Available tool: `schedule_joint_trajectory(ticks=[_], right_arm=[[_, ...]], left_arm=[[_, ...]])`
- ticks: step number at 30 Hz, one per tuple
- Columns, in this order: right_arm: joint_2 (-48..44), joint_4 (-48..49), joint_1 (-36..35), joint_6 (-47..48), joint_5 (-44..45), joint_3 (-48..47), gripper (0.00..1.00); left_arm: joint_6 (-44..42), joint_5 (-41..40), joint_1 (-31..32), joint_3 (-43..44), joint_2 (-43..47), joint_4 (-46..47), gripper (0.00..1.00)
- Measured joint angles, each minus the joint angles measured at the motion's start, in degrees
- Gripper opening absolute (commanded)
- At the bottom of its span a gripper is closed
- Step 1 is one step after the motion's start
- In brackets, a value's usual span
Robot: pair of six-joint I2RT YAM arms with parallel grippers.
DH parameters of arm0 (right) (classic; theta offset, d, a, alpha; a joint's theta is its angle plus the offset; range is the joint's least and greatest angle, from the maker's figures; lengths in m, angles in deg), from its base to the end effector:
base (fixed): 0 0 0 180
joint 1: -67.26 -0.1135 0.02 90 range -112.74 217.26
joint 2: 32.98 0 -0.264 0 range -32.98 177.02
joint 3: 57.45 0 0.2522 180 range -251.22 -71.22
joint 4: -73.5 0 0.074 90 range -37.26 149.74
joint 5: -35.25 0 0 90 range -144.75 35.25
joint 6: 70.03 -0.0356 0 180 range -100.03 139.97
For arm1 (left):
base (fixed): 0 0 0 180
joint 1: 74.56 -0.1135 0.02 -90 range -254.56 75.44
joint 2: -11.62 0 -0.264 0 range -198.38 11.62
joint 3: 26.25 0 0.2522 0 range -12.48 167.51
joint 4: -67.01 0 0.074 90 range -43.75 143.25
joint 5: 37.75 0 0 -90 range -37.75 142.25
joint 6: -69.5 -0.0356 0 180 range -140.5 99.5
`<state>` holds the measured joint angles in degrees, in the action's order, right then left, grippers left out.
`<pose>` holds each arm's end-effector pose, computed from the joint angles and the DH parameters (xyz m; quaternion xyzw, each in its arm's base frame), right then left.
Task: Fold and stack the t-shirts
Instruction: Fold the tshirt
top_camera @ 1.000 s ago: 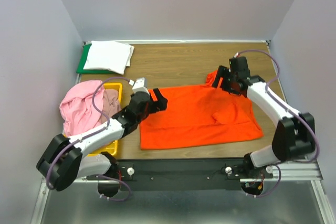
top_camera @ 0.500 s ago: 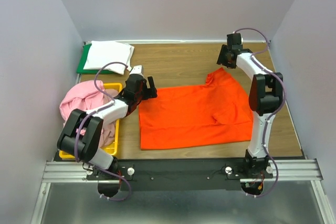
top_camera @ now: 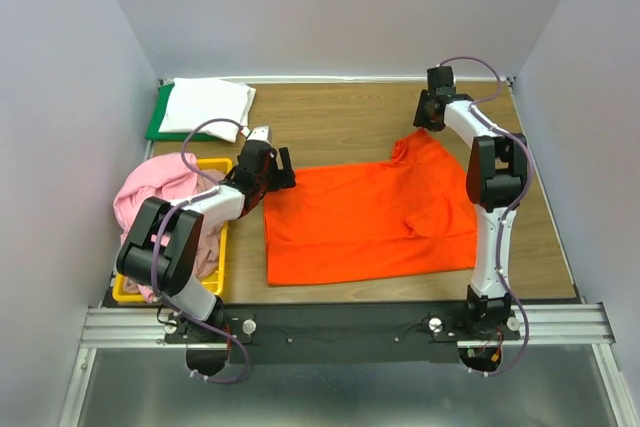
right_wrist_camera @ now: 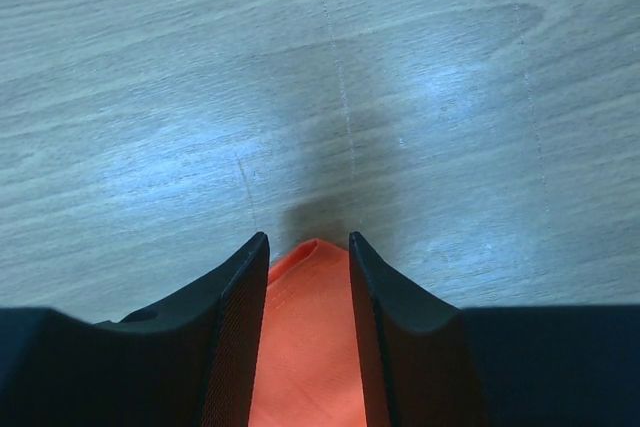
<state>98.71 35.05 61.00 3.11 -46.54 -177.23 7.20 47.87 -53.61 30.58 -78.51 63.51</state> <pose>0.5095 0.0508 0.1745 0.1108 0.9321 0.0018 0.3448 0.2989 -0.1115 0.1734 -0.0697 0.8909 -0.1532 0.4218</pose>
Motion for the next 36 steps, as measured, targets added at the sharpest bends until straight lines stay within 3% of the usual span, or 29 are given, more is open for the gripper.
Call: schedule_joint_trajectory(ticks=[7, 15, 29, 32, 36], right_arm=[[0.0, 0.0, 0.0, 0.0, 0.0, 0.2, 0.33], [0.7, -0.1, 0.0, 0.0, 0.0, 0.2, 0.01], [0.5, -0.1, 1.8, 0.4, 0.6, 1.2, 0.0], [0.3, -0.2, 2.2, 0.4, 0.9, 1.4, 0.0], [0.2, -0.2, 2.3, 0.5, 1.2, 1.6, 0.0]], left_arm=[[-0.5, 0.2, -0.8, 0.6, -0.2, 0.0, 0.9], [-1.7, 0.1, -2.5, 3.2, -2.0, -0.3, 0.87], [-4.3, -3.3, -4.0, 9.2, -8.3, -3.3, 0.75], [-4.6, -4.0, -4.0, 10.0, -9.7, -3.7, 0.62], [-4.8, -4.8, -4.1, 11.0, -11.3, -4.5, 0.57]])
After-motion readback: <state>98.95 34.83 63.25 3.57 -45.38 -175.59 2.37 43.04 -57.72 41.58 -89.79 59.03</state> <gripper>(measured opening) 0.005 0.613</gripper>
